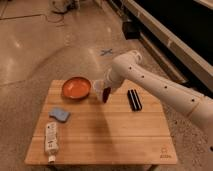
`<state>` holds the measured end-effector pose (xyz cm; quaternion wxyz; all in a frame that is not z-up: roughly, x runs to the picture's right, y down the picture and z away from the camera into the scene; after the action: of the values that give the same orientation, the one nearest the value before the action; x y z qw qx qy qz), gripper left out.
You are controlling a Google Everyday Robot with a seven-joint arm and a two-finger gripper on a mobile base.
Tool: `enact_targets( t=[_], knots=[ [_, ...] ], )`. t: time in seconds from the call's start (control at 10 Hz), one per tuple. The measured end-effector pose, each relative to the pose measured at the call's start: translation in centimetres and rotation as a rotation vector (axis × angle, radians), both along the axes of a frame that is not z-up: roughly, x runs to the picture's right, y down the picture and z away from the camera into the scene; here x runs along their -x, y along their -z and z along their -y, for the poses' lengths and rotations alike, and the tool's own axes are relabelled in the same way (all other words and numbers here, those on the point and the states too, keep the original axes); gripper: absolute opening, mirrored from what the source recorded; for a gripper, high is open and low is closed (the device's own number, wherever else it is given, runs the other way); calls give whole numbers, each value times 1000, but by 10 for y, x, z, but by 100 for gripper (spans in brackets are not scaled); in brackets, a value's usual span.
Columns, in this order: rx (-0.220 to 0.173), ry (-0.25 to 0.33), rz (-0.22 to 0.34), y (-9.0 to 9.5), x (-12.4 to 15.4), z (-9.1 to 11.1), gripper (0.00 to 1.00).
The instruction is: Place the pepper in the ceramic cup
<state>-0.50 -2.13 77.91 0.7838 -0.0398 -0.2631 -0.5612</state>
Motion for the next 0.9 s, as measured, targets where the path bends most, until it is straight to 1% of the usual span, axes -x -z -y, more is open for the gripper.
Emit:
enact_targets(
  t=[0.2,0.4,0.6,0.7,0.8,0.9],
  knots=[
    [-59,-2,59,-3,17,30,0],
    [-118,-18,99,-17,32,52,0],
    [-156,-37,111,-41,35,66,0],
    [-164,-43,108,-51,33,69,0],
    [-175,-53,101,-67,28,72,0],
    [-184,-62,93,-82,23,73,3]
  ],
)
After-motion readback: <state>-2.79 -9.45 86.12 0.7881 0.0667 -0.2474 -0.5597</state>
